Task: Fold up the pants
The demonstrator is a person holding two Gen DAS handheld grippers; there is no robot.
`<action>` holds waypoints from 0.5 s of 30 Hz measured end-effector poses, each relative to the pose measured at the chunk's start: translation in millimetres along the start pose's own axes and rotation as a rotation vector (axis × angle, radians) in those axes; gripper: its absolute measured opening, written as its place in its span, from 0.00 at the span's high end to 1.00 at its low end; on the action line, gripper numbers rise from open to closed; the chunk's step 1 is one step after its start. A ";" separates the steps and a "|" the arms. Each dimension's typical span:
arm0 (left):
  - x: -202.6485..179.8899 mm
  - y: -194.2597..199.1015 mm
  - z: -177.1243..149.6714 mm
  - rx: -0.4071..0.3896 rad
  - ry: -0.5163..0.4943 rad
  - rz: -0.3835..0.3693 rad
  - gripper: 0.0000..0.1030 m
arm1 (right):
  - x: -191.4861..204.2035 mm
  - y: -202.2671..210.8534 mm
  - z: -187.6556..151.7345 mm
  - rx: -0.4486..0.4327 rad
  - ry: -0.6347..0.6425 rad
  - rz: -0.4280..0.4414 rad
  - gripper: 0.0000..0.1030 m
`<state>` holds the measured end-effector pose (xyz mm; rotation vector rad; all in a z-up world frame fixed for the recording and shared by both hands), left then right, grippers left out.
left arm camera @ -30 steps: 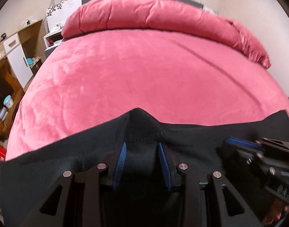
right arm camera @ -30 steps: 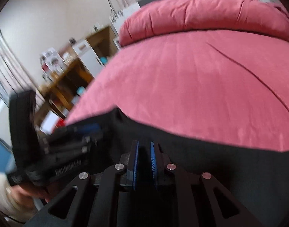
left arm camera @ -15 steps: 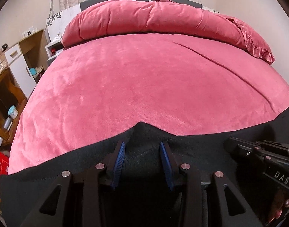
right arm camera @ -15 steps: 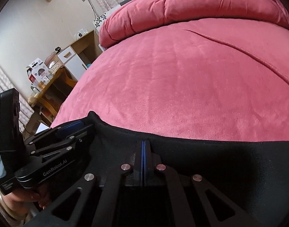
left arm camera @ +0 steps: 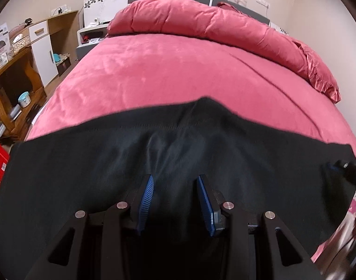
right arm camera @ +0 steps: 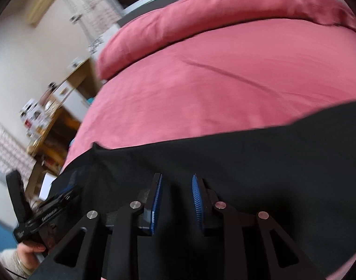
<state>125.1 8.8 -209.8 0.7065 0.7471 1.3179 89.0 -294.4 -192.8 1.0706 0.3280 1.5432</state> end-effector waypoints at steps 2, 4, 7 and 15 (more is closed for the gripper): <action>-0.9 0.2 -5.0 -0.006 -0.014 0.006 0.62 | -26.6 15.4 1.4 -0.024 -0.040 -0.038 0.72; -2.9 1.3 -8.0 -0.010 -0.039 0.025 0.62 | -61.5 31.7 3.9 -0.047 -0.085 -0.090 0.71; -3.4 2.6 -10.3 -0.009 -0.044 0.039 0.62 | -109.1 62.1 6.6 -0.100 -0.170 -0.149 0.71; -0.5 4.9 -11.3 0.009 -0.020 0.035 0.61 | -224.3 137.7 -2.5 -0.265 -0.459 -0.241 0.58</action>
Point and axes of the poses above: each gripper's, at about its wrist camera, not at the fingertips, and y roughly against the way its jaws point, x to its left, z to its top, the point moved 10 cm from there along -y, roughly the way its jaws point, and after that the axes turned 3 degrees about z, right-handed, at the moved point
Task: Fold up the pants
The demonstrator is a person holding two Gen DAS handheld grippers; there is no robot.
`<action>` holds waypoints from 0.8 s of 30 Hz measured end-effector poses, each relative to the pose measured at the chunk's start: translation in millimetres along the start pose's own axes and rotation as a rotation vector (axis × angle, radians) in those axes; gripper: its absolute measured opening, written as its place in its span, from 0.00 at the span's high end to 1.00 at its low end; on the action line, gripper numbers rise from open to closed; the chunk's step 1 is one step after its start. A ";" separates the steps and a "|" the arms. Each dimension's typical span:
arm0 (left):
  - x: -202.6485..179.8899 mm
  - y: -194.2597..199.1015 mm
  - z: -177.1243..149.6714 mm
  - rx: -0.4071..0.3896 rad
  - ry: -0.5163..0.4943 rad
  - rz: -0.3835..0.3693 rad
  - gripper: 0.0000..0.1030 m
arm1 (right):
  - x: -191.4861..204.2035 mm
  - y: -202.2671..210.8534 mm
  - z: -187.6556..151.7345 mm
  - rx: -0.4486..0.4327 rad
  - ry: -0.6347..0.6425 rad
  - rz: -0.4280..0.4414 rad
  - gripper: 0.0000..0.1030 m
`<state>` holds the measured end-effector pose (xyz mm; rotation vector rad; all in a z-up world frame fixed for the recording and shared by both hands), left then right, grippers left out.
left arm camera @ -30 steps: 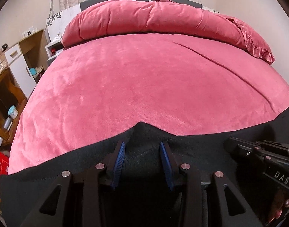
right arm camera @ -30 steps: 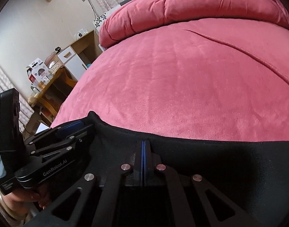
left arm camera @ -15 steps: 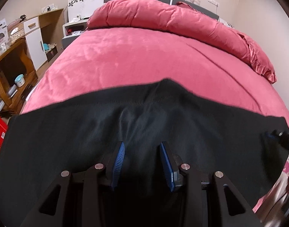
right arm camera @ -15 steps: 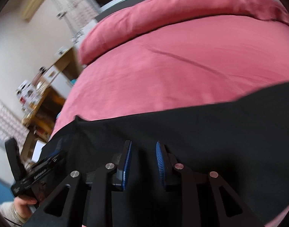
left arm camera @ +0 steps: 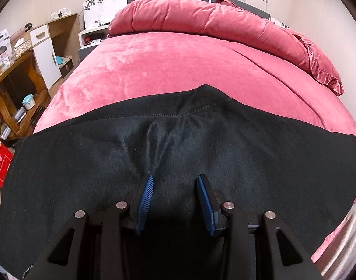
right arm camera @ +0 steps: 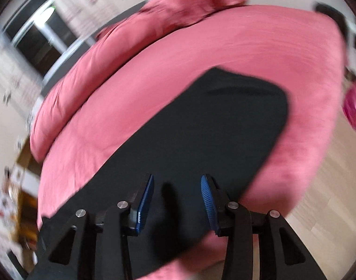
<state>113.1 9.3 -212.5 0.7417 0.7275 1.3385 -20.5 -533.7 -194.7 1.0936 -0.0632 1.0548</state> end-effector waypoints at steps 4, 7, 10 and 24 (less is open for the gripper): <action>1.7 -0.5 2.3 0.012 0.025 -0.006 0.61 | -31.4 8.7 11.3 -0.041 -0.089 0.001 0.58; 0.8 2.3 1.2 0.022 0.037 -0.009 0.61 | -53.1 13.4 16.7 -0.058 -0.147 -0.012 0.58; 0.9 5.0 -1.6 0.025 0.043 -0.018 0.61 | -63.1 17.8 16.4 -0.086 -0.193 0.029 0.55; -1.4 2.8 -2.3 0.038 0.041 -0.001 0.61 | -71.5 -24.0 43.3 -0.131 -0.326 0.160 0.55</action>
Point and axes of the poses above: each gripper's, at about its wrist camera, not at the fingertips, and y roughly against the way its jaws point, x to its left, z to its top, the point moved 10 cm from there along -y, roughly the way its jaws point, and after that the axes turned 3 degrees about z, right-handed, at the moved point
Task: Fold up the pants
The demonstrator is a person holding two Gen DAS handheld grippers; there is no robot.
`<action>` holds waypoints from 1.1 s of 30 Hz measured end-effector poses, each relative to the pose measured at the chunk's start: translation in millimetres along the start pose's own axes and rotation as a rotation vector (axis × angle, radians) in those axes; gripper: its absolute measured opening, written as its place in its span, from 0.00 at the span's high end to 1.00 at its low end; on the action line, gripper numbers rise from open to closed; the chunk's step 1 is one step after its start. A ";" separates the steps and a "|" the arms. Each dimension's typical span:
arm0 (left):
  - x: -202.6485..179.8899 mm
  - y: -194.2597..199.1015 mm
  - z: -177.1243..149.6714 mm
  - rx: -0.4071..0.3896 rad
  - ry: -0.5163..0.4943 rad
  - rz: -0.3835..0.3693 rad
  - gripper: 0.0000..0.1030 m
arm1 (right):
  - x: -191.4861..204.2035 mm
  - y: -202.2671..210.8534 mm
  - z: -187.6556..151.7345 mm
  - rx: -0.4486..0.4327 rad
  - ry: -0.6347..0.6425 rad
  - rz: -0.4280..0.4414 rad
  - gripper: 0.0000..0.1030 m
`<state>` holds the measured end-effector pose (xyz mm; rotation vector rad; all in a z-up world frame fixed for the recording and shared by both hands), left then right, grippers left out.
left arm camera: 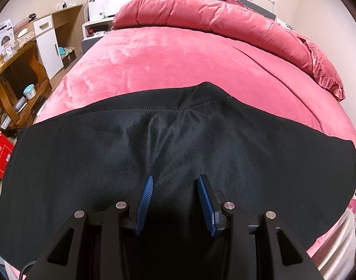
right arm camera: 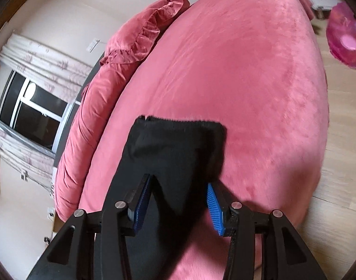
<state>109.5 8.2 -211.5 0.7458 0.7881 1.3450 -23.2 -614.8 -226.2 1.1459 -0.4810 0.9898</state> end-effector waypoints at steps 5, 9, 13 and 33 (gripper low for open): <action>0.4 -1.0 1.1 0.001 0.000 0.009 0.61 | 0.0 -12.0 6.3 0.012 -0.014 -0.008 0.67; 0.6 -0.6 2.8 -0.002 0.004 0.010 0.61 | 15.9 -8.0 8.1 0.027 0.007 0.019 0.81; 1.2 0.1 2.9 -0.009 0.014 0.003 0.61 | 35.7 6.7 9.7 0.021 0.022 0.031 0.81; 10.7 15.7 -8.8 -0.067 0.032 -0.058 0.61 | 218.3 75.0 -47.4 -0.018 0.422 0.128 0.81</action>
Point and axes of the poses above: each gripper's, at about its wrist camera, not at the fingertips, and y roughly against the way its jaws point, x to its left, z to its top, the point moved 10 cm from there along -y, roughly the way its jaws point, and after that the axes turned 3 degrees about z, right-handed, at the moved point
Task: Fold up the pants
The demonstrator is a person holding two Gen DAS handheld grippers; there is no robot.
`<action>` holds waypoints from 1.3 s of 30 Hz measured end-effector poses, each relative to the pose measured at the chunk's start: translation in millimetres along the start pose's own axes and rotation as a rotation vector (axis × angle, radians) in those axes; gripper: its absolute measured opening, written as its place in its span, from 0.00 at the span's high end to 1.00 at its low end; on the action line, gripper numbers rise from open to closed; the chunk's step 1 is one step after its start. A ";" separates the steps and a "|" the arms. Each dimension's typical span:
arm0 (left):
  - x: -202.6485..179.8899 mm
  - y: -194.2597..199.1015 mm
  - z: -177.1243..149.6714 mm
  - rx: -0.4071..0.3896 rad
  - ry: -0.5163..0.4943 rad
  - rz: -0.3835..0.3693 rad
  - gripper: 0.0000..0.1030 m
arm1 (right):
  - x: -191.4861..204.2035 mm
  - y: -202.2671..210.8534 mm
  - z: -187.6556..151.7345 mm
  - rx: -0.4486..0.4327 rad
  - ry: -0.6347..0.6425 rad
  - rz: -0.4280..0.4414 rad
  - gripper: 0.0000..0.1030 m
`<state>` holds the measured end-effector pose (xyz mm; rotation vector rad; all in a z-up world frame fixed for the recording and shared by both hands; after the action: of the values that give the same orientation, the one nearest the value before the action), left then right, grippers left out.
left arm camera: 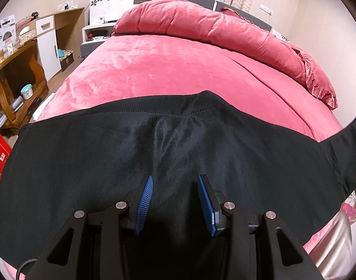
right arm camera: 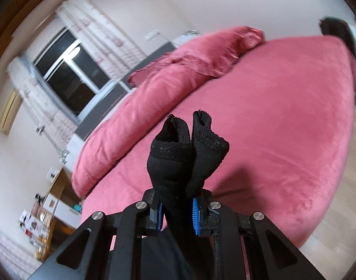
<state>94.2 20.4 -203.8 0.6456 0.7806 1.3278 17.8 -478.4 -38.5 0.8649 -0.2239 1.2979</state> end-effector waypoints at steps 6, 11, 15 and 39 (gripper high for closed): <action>2.2 2.1 0.5 -0.005 0.023 -0.017 0.61 | 77.4 -3.2 -28.2 0.031 0.174 0.080 0.81; 8.5 6.5 0.3 -0.016 0.047 -0.026 0.60 | 140.4 -15.6 -73.4 0.098 0.358 0.149 0.81; 14.4 8.5 0.7 -0.019 0.078 -0.032 0.60 | 175.7 -34.3 -121.4 0.188 0.438 0.213 0.81; -33.7 18.8 5.2 0.040 0.108 -0.263 0.59 | 147.7 -95.3 -306.4 0.704 0.571 0.275 0.45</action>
<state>85.1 -10.3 -181.6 0.4860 0.9482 1.1149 52.1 -165.6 -198.9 1.0192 0.6212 1.8676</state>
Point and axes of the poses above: each gripper's, at about its wrist camera, not at the fingertips, and y roughly against the way its jaws point, x to its left, z to its top, the point moved 10 cm from there along -y, roughly the way its jaws point, and after that the axes turned 3 degrees about z, right-handed, at the moved point
